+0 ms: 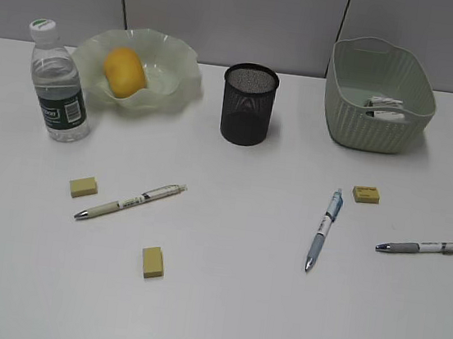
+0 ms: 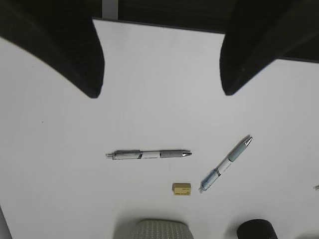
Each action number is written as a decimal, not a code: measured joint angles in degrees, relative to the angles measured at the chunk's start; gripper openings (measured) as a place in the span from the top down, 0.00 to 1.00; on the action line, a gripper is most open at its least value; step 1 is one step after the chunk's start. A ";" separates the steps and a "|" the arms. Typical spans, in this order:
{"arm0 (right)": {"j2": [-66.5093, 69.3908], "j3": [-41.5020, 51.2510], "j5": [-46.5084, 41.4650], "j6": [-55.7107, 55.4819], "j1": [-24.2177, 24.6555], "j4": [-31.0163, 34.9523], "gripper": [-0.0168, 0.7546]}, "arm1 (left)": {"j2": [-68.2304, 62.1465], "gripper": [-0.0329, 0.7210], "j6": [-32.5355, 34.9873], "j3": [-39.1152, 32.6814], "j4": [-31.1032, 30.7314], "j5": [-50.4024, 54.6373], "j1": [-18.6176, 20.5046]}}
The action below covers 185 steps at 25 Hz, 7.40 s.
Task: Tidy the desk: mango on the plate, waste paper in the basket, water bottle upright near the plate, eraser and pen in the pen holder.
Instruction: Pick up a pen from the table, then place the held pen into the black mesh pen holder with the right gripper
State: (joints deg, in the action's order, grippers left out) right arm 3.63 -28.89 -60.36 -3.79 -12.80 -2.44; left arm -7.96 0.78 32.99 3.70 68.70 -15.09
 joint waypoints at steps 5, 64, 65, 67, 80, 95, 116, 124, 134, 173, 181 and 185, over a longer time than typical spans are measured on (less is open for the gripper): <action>0.00 0.00 0.00 0.00 0.00 0.00 0.24 | 0.00 0.22 2.14 -0.92 0.00 -3.23 0.00; 102.08 -27.03 27.71 -51.42 9.23 5.28 0.36 | 0.07 0.26 2.74 -2.69 0.00 -7.52 0.00; 102.65 -27.79 27.45 -51.42 9.25 5.28 0.36 | 0.07 0.26 2.74 -2.69 0.00 -7.52 0.00; 104.16 -29.01 26.52 -51.42 9.30 5.28 0.36 | 0.07 0.26 2.74 -2.69 0.00 -7.52 0.00; 109.03 -29.93 24.51 -51.69 9.30 5.52 0.36 | 0.07 0.26 2.74 -2.69 0.00 -7.52 0.00; 109.18 -29.96 25.28 -51.42 9.37 3.87 0.78 | 0.07 0.26 2.74 -2.69 0.00 -7.52 0.00; 96.69 -31.33 22.72 -35.05 9.37 -0.92 0.82 | 0.07 0.27 2.74 -2.74 0.00 -7.52 0.00; 85.36 -31.33 34.53 -28.21 8.40 5.23 0.82 | 0.07 0.27 2.74 -2.74 0.00 -7.52 0.00; 82.15 -33.43 59.46 -17.27 -4.54 4.23 0.82 | 0.07 0.27 2.74 -2.74 0.00 -7.52 0.00; 120.99 -48.75 90.51 -14.67 -13.12 -12.01 0.81 | 0.07 0.27 2.74 -2.80 0.00 -7.52 0.00; 123.22 -49.47 88.96 -14.67 -13.12 -12.11 0.53 | 0.07 0.27 2.74 -2.80 0.00 -7.52 0.00; 122.71 -50.10 88.84 -14.61 -13.12 -12.24 0.38 | 0.07 0.27 2.74 -2.80 0.00 -7.52 0.00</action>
State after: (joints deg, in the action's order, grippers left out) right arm 126.33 -78.99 28.48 -18.40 -25.92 -14.68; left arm -7.89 3.52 30.19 3.70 61.18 -15.09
